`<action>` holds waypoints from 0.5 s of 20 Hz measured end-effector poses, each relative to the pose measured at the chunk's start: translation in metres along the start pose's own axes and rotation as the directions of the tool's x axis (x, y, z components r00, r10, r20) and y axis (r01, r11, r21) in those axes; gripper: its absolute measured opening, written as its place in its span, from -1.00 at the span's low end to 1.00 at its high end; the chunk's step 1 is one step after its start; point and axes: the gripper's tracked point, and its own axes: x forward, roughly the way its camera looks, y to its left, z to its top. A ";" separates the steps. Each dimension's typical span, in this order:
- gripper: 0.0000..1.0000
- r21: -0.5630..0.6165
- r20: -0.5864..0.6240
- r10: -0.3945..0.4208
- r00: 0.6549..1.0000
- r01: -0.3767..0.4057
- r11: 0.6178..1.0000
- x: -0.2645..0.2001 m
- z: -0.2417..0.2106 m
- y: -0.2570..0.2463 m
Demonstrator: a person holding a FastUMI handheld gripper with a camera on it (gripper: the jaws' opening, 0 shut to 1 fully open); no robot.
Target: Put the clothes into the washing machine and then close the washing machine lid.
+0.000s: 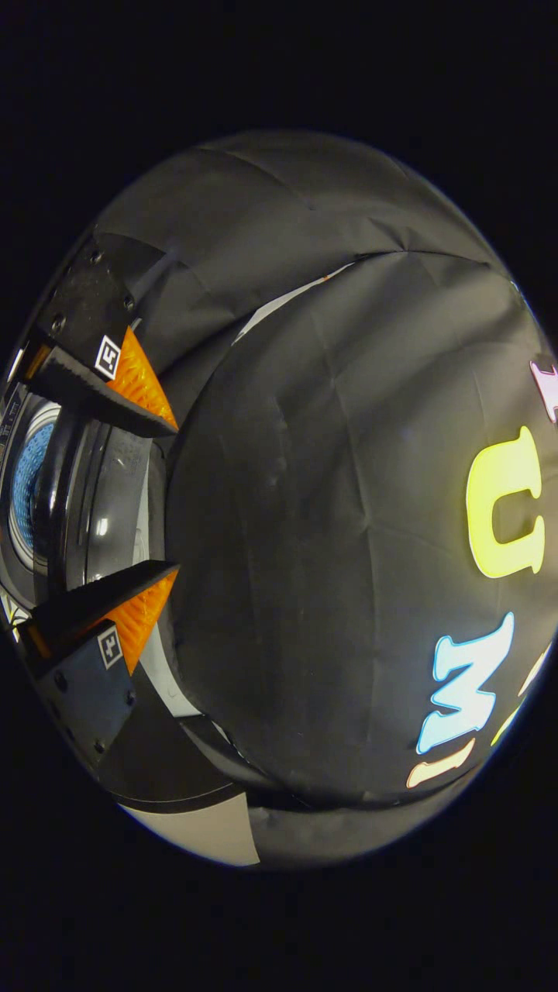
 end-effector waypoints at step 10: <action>0.97 -0.033 0.142 -0.018 0.990 0.023 0.999 -0.021 -0.015 0.009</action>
